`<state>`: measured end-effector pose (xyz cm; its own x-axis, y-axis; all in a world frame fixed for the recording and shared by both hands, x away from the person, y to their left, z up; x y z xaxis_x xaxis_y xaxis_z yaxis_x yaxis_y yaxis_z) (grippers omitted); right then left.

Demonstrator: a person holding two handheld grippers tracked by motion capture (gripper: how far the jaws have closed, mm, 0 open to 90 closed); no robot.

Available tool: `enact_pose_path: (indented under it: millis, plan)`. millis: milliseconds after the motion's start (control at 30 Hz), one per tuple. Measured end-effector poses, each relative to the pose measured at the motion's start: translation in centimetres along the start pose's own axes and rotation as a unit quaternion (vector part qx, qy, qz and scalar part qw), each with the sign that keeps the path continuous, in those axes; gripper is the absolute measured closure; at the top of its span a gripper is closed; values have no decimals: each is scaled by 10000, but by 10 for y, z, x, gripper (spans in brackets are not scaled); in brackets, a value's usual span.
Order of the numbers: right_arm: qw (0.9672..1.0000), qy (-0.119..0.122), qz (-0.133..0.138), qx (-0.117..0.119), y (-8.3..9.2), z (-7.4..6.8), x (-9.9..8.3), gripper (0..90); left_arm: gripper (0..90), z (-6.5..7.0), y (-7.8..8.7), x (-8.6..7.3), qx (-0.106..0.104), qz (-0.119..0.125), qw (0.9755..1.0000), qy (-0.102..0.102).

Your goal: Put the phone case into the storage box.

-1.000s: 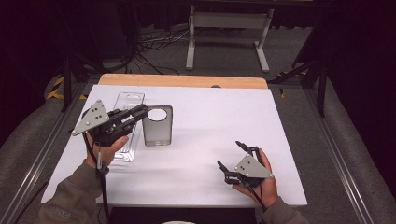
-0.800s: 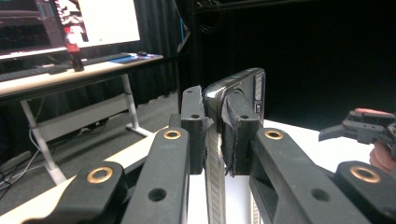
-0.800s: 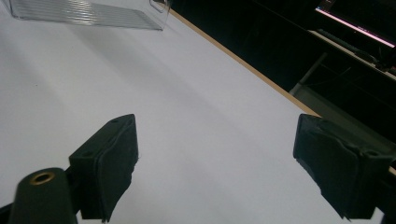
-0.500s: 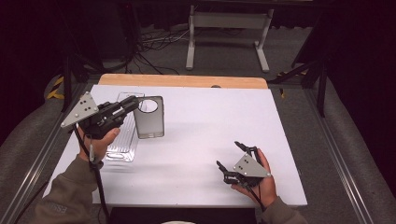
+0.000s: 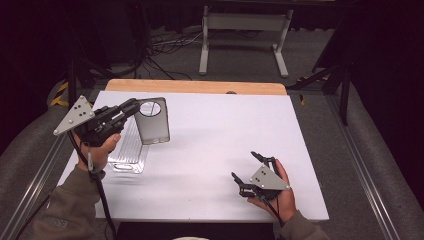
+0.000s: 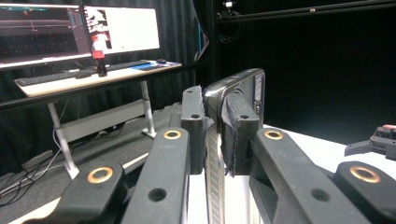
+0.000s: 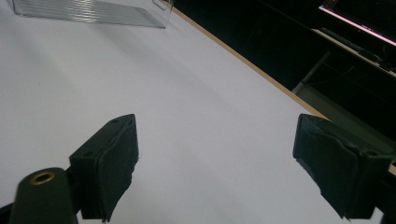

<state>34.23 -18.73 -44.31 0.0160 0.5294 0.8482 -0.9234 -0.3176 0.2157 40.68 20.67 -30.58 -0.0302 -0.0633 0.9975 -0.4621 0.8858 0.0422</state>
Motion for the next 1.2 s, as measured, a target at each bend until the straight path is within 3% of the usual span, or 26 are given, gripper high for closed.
enact_pose_path:
  millis: [900,1200]
  plan:
    - [9999,-98,37,45,1,1,1,151,805,-15,13,1,175,81,9998,-4]
    - [9999,-163,-8,53,-1,1,2,151,805,-30,12,8,169,65,9998,-21]
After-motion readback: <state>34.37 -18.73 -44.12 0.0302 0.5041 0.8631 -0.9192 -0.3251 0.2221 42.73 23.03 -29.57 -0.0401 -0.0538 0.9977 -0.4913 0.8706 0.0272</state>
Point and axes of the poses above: each handheld gripper's, and its own axes: y roughly backward along the jaws, x roughly out of its top, z roughly to its right, the point moved 4 cm from there along -y, roughly forward along the jaws, and after that the axes turned 14 degrees about -x, right-handed, at the moved point
